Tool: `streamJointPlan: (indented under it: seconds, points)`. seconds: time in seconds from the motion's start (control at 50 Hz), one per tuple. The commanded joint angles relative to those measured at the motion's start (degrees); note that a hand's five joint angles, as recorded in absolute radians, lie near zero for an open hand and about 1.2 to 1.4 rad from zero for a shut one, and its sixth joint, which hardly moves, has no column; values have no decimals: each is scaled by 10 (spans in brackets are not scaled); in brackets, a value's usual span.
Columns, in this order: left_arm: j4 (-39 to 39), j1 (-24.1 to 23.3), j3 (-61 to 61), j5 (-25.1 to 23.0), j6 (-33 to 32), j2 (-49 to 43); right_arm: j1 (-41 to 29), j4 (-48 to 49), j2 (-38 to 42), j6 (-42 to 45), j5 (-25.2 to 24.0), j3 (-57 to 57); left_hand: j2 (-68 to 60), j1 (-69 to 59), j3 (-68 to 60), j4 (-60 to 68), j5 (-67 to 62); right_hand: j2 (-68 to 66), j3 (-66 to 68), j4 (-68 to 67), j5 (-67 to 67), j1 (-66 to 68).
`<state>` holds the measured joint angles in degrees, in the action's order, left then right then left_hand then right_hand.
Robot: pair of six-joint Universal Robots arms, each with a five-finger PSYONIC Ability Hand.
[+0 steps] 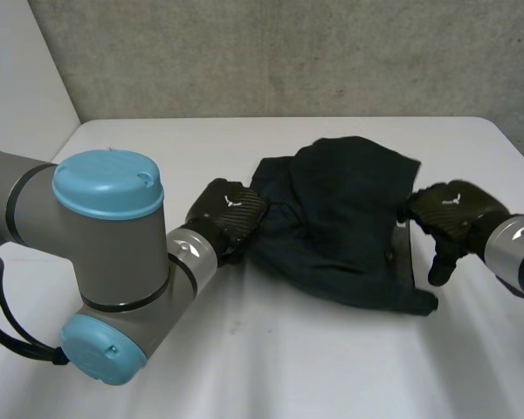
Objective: Fold the shorts.
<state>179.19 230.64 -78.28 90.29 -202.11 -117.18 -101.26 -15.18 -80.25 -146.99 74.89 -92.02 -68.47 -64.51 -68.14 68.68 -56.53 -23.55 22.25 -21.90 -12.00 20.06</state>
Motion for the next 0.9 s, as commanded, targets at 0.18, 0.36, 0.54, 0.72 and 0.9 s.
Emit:
streamJointPlan:
  seconds: [0.18, 0.36, 0.54, 0.72, 0.9]
  points:
    - [-2, -5, 7, 2, 7, 12, -39, 37, -78, -131, -16, -97, -115, -155, -119, 113, -135, 2, 11, -15, -14, 33]
    - [-9, -5, 10, 3, 7, 5, -71, 146, -46, -288, -9, -185, -115, -155, -119, 113, -135, 22, -9, 6, 6, 13]
    - [-16, -3, 9, 2, 35, 5, -111, 222, 30, -289, 64, -194, -115, -155, -119, 113, -135, 12, 1, -5, -4, 23]
    - [-58, 0, 9, 1, 61, 9, -111, 259, 77, -263, 112, -148, -115, -155, -119, 113, -135, -565, 578, -581, -580, 599]
    - [-177, 2, 70, 1, 15, 103, -105, 126, -76, 2, 73, 0, -115, -155, -119, 113, -135, -565, 578, -581, -580, 599]
